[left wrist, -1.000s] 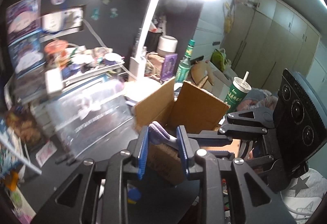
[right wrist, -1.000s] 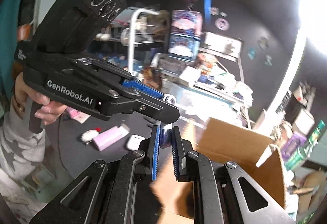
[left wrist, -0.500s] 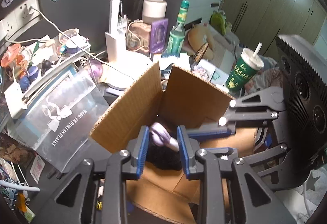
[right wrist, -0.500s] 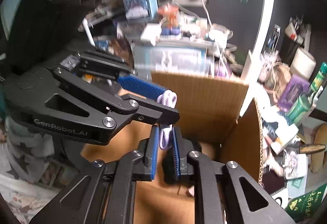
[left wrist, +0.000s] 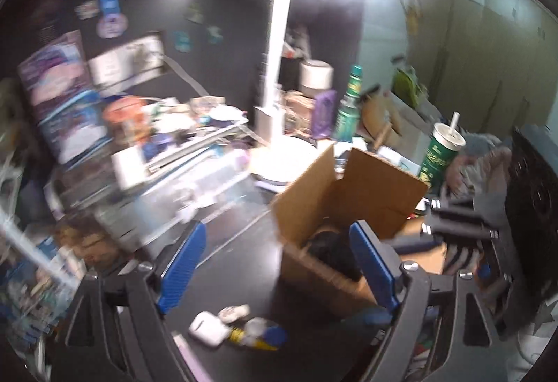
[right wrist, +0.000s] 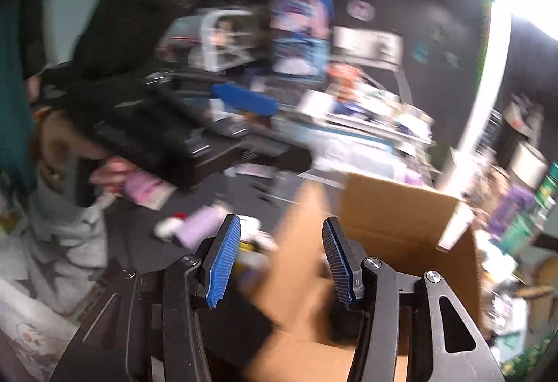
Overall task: Organize objects
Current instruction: 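Return the right tool and grasp the white earbud case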
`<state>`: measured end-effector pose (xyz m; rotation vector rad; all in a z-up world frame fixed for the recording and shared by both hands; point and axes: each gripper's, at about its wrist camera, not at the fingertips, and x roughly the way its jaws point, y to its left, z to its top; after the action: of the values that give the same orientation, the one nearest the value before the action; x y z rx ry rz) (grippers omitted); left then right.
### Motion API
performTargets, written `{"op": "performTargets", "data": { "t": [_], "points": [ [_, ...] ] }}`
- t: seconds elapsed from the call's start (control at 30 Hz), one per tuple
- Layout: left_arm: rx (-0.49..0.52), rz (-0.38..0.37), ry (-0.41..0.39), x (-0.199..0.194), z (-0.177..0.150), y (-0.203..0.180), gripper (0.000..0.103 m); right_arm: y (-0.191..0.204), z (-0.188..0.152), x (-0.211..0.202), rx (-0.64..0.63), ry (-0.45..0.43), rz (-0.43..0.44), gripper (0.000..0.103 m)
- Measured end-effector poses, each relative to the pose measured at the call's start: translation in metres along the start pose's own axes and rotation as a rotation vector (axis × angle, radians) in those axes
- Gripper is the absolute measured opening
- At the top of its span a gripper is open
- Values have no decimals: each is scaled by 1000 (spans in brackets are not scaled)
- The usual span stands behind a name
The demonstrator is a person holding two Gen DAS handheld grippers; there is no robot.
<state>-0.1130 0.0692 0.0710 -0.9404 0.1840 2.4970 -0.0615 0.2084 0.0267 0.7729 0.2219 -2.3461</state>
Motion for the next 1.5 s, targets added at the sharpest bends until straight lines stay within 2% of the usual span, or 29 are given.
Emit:
{"op": "performTargets", "data": {
  "t": [0.13, 0.2, 0.33, 0.43, 0.63, 0.73, 0.83, 1.0, 1.23, 1.3, 1.5],
  "points": [
    [-61, 73, -51, -30, -41, 29, 87, 46, -3, 22, -13, -7, 151, 45],
    [-100, 99, -68, -36, -61, 41, 87, 65, -8, 36, -18, 4, 196, 45],
    [-181, 170, -92, -43, -106, 65, 87, 92, -22, 65, -46, 44, 214, 45],
    [-225, 186, -82, -39, -136, 76, 87, 97, -37, 93, -18, 98, 233, 45],
    [-292, 169, -36, -27, -177, 88, 87, 88, -63, 147, -6, 200, 147, 45],
    [-317, 170, -25, -24, -187, 91, 87, 81, -63, 164, -16, 205, 94, 45],
    [-350, 165, -32, -26, -193, 96, 87, 77, -55, 183, -57, 192, -7, 45],
    [-364, 176, -44, -32, -196, 102, 87, 59, -39, 228, -40, 258, -58, 45],
    [-380, 177, -38, -34, -200, 109, 87, 51, -35, 258, -39, 340, -69, 45],
    [-381, 173, -37, -33, -201, 111, 87, 49, -37, 262, -24, 356, -60, 41],
    [-380, 157, -23, -29, -195, 113, 87, 52, -39, 259, -42, 325, -52, 40]
  ]
}}
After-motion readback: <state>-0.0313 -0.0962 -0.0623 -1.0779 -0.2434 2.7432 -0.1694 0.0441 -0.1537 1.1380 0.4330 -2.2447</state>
